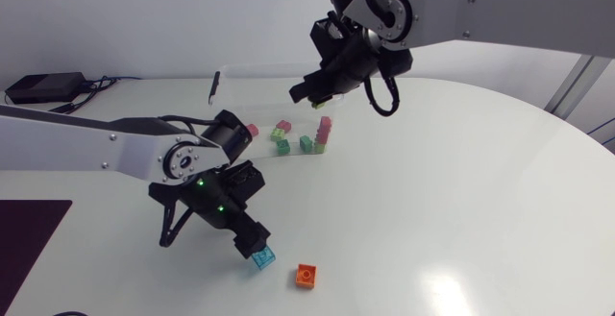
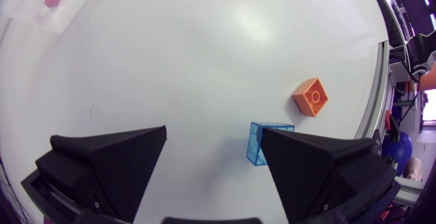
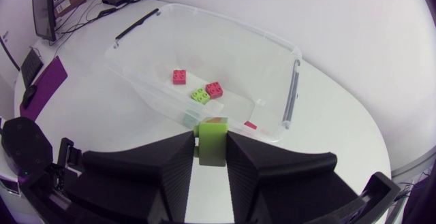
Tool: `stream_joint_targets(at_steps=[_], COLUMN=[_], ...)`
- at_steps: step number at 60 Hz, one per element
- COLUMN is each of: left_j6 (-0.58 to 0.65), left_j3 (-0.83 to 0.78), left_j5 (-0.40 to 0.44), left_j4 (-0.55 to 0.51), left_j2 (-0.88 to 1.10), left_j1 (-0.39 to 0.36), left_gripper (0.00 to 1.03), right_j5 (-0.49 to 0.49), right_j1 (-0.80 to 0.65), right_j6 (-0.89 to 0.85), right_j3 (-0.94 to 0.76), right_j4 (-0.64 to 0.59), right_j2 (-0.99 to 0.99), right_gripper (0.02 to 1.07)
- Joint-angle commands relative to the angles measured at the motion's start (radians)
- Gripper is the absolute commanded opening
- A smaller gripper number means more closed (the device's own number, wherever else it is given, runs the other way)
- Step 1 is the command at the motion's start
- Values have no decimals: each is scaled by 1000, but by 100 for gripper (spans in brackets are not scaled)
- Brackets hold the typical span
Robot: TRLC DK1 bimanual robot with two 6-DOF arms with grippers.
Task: Place the duplo bricks in the container
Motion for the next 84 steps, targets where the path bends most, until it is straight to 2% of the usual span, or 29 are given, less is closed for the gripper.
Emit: stream_joint_targets(at_steps=[1,19,37,39,42,45,48,53,59,66,84], left_j6=[-24,-30,-27,-28,-28,-30,-31,-34,-43,-93,-255], left_j3=[5,-14,-37,-37,-35,-35,-31,-17,14,94,382], left_j5=[-4,-3,-3,-3,-3,-1,-1,0,0,6,137], left_j4=[5,8,17,19,19,19,19,20,20,20,62], left_j2=[17,-6,-31,-32,-37,-44,-54,-75,-103,-139,-70], left_j1=[-7,-5,7,7,7,12,17,38,70,124,253], left_gripper=[95,95,95,95,95,95,95,95,95,95,95], right_j5=[0,0,8,9,11,12,20,31,31,26,-51], right_j1=[5,-15,-17,-21,-25,-26,-28,-29,-34,-41,-51], right_j6=[15,16,46,52,55,58,58,62,65,81,110], right_j3=[48,229,325,338,357,370,377,381,388,384,316], right_j4=[-23,-54,-65,-68,-85,-100,-106,-108,-115,-123,-131], right_j2=[-3,132,221,227,244,255,264,267,266,237,149], right_gripper=[21,21,22,27,39,53,71,90,97,97,97])
